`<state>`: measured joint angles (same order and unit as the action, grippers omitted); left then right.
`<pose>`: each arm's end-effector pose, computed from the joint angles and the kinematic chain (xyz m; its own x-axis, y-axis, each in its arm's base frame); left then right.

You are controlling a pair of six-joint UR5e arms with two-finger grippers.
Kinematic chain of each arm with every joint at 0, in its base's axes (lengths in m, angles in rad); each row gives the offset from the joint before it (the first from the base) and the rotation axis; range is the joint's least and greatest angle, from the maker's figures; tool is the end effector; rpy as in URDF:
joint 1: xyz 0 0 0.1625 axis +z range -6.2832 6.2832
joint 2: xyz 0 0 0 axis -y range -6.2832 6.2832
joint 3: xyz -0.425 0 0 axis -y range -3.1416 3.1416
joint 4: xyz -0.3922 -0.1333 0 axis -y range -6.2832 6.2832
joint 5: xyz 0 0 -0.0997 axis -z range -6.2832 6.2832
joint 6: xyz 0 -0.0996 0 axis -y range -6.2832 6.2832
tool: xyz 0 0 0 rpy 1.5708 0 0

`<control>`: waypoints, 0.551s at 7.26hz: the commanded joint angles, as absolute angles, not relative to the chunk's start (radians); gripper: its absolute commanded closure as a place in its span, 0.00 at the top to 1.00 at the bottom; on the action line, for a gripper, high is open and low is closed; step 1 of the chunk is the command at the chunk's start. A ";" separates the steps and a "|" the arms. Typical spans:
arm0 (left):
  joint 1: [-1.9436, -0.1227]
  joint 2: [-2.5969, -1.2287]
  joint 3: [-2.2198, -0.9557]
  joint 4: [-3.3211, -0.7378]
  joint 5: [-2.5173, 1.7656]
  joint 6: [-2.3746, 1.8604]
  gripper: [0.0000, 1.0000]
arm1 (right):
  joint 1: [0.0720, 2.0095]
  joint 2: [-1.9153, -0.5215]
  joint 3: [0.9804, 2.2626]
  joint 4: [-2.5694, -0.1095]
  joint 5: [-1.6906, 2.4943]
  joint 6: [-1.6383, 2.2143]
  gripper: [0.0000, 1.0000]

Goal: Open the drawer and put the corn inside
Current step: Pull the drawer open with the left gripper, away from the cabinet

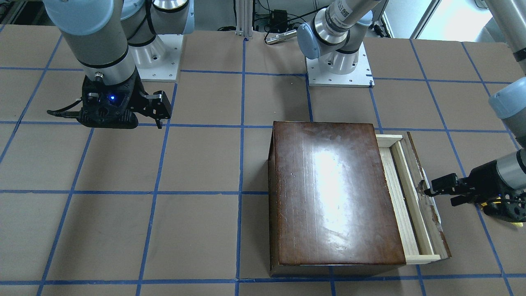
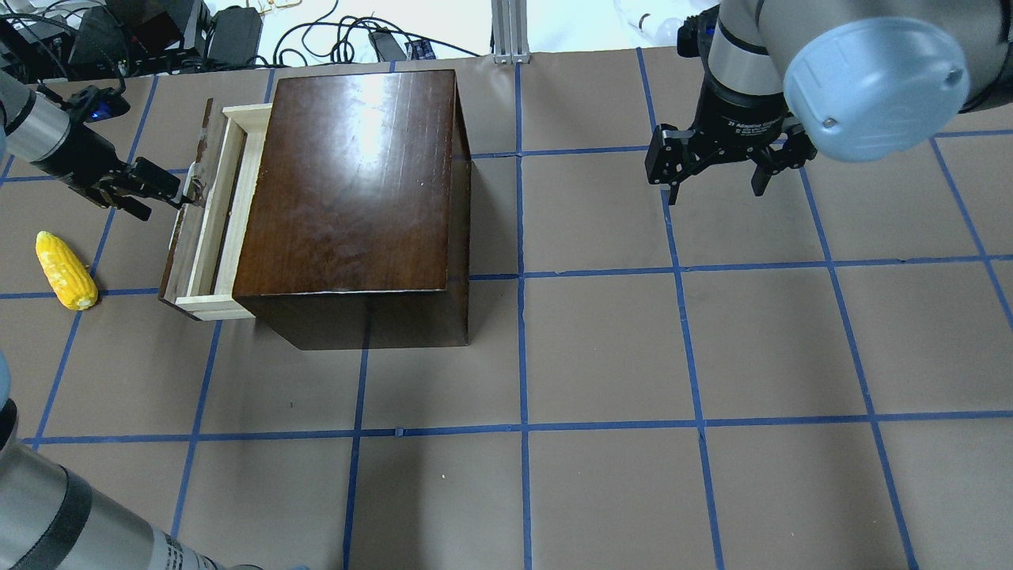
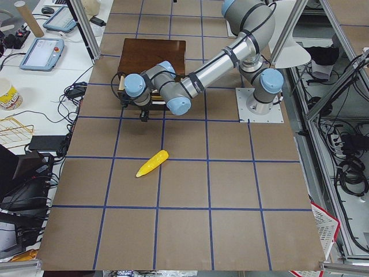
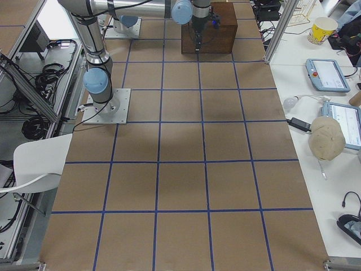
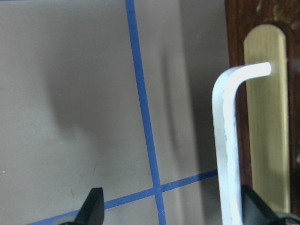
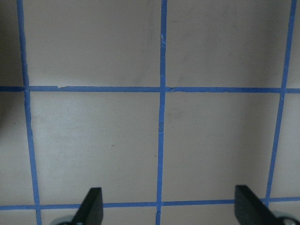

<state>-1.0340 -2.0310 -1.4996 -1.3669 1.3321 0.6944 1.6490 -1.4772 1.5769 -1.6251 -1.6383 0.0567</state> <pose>0.1883 -0.6232 0.2811 -0.9462 0.1300 0.2964 0.1338 0.9910 -0.0073 0.1672 -0.5136 0.4428 -0.9973 -0.0244 0.0698 -0.0216 0.9989 0.0415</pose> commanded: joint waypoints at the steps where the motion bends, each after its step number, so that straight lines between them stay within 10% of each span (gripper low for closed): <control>1: -1.003 -2.033 -1.500 -1.367 1.339 0.699 1.00 | 1.649 -1.477 1.577 -1.626 -1.638 0.057 1.00; 4: -0.992 -2.031 -1.499 -1.365 1.341 0.699 1.00 | 1.649 -1.477 1.577 -1.625 -1.638 0.057 1.00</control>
<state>-0.9949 -2.0322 -1.4989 -1.3664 1.3395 0.6994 1.6490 -1.4772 1.5769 -1.6256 -1.6383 0.0567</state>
